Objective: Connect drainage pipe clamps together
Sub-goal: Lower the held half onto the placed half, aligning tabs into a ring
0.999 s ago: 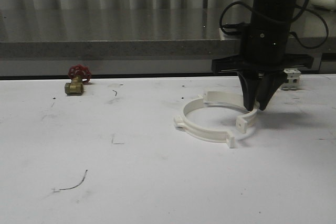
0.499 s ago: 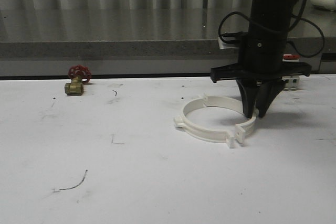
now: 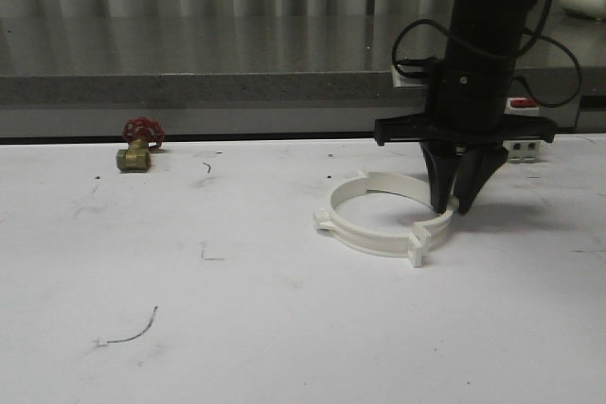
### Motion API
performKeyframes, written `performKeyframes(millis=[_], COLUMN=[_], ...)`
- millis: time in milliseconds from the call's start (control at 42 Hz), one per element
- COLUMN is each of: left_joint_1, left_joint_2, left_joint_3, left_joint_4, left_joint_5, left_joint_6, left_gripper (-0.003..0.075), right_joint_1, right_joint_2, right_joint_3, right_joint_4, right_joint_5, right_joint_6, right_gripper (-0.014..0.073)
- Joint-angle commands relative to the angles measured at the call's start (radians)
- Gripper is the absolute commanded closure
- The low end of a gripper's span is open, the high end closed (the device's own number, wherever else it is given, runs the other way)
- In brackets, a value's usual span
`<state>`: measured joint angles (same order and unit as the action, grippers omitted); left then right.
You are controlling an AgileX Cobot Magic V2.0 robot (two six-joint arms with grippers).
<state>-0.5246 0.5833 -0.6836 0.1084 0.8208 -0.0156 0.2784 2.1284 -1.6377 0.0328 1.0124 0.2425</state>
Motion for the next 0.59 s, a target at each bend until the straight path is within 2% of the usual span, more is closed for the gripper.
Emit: performKeyframes(millis=[0,95,333,571], left_joint_1=[0.003,0.003,0.003,0.003], left_joint_2=[0.0,0.0,0.0,0.0], left_joint_3=[-0.027,-0.027,-0.027,-0.027], left_joint_4=[-0.005,-0.005,-0.005,-0.005], left_joint_5=[-0.069,-0.069,-0.069,-0.069], left_joint_6=[-0.001,-0.001,-0.001,-0.001], left_gripper=[0.0374,0.0374,0.0374,0.0374], right_joint_1=[-0.003,-0.003,-0.003,-0.003], right_joint_2=[-0.053,-0.053,-0.053,-0.053], right_joint_3=[-0.03,-0.03,-0.03,-0.03], right_joint_4=[0.005,0.006,0.006,0.007], right_joint_5=[-0.004,0.001,0.01,0.013], right_joint_6=[-0.002,-0.002,-0.002,-0.002], right_gripper=[0.0536,0.052,0.0354,0.0335])
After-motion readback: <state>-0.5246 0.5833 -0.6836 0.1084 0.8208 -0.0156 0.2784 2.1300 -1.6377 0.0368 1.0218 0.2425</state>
